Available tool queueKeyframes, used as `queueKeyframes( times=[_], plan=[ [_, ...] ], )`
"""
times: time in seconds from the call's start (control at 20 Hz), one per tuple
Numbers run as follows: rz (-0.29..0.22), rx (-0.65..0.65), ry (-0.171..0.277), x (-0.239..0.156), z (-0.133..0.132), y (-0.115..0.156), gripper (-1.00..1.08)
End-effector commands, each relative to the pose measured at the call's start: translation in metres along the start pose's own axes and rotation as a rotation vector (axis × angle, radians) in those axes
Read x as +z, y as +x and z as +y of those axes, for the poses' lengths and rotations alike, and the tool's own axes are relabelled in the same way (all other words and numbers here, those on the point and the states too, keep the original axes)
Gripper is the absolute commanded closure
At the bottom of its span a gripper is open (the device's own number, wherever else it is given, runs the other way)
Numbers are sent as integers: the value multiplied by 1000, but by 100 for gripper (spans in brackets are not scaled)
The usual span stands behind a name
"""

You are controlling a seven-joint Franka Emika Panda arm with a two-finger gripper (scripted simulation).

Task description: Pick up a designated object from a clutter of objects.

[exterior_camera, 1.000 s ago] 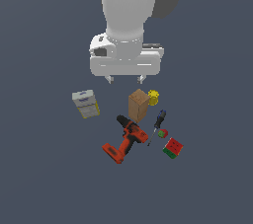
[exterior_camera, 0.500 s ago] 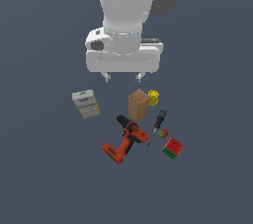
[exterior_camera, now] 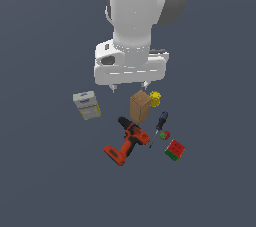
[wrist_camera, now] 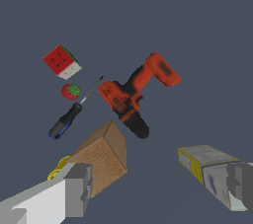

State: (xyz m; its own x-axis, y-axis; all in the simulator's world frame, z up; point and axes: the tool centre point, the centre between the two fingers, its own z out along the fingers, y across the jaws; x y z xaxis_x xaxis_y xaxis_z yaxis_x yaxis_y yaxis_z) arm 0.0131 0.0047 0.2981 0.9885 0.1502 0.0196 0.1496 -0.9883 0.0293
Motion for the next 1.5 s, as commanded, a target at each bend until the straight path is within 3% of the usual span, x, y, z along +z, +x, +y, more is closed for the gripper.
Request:
queueKeyframes(
  times=[0.0,0.65,1.45],
  plan=[
    [-3,-62,-5,10,-6,6,-92],
    [-17,-528,-16,92,-62,45,-92],
    [-9,-1074,21,196,-144,65,-92]
  ],
)
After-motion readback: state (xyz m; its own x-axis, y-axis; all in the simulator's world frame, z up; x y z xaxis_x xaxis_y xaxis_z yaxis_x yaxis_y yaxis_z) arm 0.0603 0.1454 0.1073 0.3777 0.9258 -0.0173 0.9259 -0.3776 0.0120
